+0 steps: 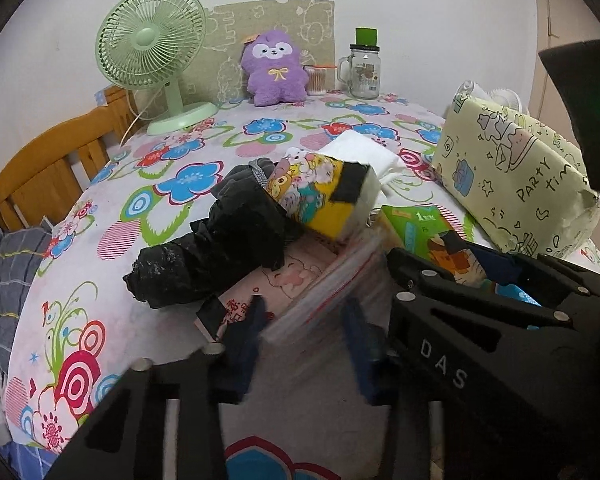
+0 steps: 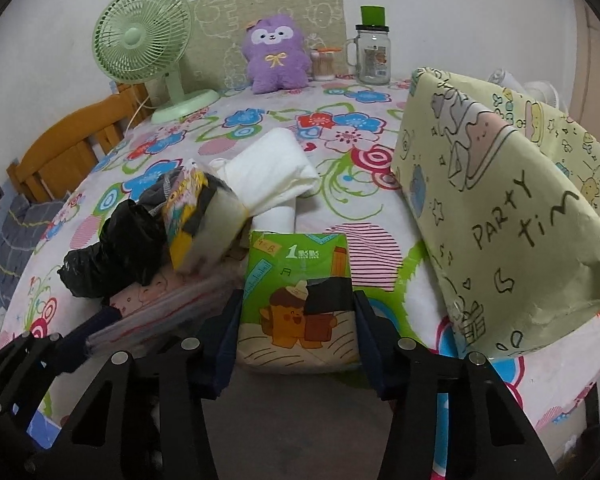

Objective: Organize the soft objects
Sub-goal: 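Close the right gripper on the green tissue pack while the left gripper grasps the clear zip bags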

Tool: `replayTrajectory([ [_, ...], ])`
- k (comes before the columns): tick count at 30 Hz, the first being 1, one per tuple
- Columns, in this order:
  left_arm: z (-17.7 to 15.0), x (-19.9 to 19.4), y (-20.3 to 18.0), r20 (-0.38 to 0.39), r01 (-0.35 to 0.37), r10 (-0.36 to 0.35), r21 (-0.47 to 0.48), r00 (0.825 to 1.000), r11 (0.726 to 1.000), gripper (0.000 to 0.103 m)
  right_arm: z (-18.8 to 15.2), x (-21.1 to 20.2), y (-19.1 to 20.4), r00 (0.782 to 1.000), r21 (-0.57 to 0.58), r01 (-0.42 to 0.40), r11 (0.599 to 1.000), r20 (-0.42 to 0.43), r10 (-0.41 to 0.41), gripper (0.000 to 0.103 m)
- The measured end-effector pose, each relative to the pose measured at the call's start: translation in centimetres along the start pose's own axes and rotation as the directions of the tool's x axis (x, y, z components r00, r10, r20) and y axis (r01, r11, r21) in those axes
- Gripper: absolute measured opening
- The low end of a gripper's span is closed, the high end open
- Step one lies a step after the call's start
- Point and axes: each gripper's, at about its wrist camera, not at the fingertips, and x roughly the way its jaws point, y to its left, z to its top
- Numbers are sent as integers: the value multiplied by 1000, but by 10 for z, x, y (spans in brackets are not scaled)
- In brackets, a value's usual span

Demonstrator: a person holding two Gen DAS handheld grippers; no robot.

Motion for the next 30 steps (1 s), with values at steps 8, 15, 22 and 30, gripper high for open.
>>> replayTrajectory([
  [8, 1, -6, -4, 13, 38, -38, -9, 999, 999, 13, 2, -6, -2, 1000, 11, -21, 1000, 4, 21, 54],
  [15, 8, -15, -9, 43, 46, -45, -15, 998, 999, 10, 8, -18, -7, 999, 20, -28, 999, 27, 28, 53],
  [22, 21, -28, -14, 66, 55, -53, -31, 996, 998, 10, 16, -38, -10, 998, 20, -35, 999, 57, 33, 53],
  [30, 39, -49, -21, 105, 72, -67, -44, 992, 996, 10, 34, -65, -15, 993, 15, -40, 999, 108, 38, 54],
])
